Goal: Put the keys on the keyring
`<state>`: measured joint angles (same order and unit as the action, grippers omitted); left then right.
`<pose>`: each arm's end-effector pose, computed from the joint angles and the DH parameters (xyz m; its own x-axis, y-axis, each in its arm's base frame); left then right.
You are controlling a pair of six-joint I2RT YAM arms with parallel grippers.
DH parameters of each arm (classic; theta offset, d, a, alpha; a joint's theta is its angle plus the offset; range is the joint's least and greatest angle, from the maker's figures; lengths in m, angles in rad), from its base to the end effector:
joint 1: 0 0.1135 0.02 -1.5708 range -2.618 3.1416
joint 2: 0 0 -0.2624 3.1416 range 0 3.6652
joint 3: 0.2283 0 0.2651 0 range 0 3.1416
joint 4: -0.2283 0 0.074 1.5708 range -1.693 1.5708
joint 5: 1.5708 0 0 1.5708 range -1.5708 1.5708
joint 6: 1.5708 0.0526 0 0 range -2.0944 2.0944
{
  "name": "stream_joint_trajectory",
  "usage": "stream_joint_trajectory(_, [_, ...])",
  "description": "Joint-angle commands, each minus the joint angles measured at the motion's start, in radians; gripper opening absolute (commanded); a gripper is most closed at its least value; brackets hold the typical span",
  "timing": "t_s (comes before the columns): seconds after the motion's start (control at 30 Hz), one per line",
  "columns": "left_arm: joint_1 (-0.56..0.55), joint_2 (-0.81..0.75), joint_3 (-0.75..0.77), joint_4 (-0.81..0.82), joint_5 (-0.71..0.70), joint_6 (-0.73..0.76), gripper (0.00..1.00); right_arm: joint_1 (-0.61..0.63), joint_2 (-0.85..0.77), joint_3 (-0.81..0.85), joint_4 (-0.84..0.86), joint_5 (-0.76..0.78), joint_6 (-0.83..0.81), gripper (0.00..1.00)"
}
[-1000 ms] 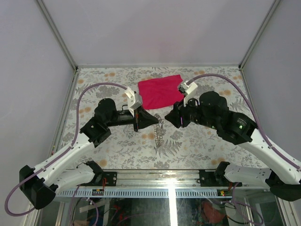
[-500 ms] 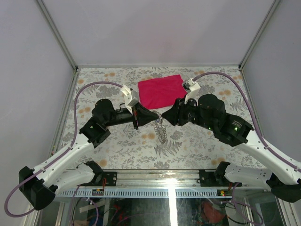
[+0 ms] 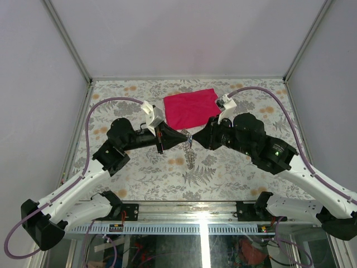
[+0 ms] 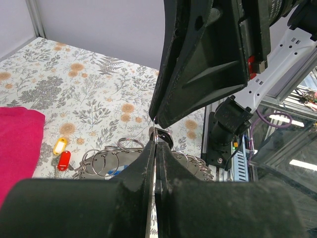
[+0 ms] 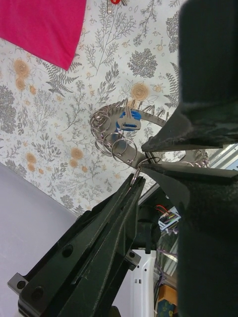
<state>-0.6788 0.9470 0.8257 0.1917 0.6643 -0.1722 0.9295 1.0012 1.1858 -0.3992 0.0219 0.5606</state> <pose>0.1707 -0.1793 0.3629 -0.1128 -0.0824 -0.9902 0.9680 0.2158 -0.1282 0.1475 0.1956 0.4139 -0.5270 0.1826 -0.8300 -0.5999 0.6118 0.5156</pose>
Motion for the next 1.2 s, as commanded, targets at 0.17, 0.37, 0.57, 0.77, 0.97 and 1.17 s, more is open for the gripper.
stream_joint_trajectory(0.17, [0.004, -0.022, -0.001, 0.105, -0.011, -0.003, 0.00, -0.001, -0.043, -0.024, 0.123, -0.031, 0.029, 0.05])
stream_joint_trajectory(0.37, [0.004, -0.027, -0.002, 0.108, -0.014, -0.003, 0.00, -0.001, -0.046, -0.020, 0.097, 0.000, 0.035, 0.00])
stream_joint_trajectory(0.57, [0.004, -0.028, -0.003, 0.117, -0.013, -0.004, 0.00, -0.001, -0.010, 0.011, 0.022, 0.006, 0.031, 0.00])
stream_joint_trajectory(0.77, [0.004, -0.036, -0.006, 0.120, -0.018, -0.004, 0.00, 0.000, 0.013, 0.027, -0.023, 0.012, 0.035, 0.00])
stream_joint_trajectory(0.97, [0.003, -0.036, -0.006, 0.126, -0.017, -0.003, 0.00, -0.001, 0.039, 0.030, -0.041, -0.010, 0.049, 0.00])
stream_joint_trajectory(1.17, [0.004, -0.035, -0.005, 0.133, -0.015, -0.003, 0.00, 0.000, 0.058, 0.036, -0.071, -0.015, 0.058, 0.00])
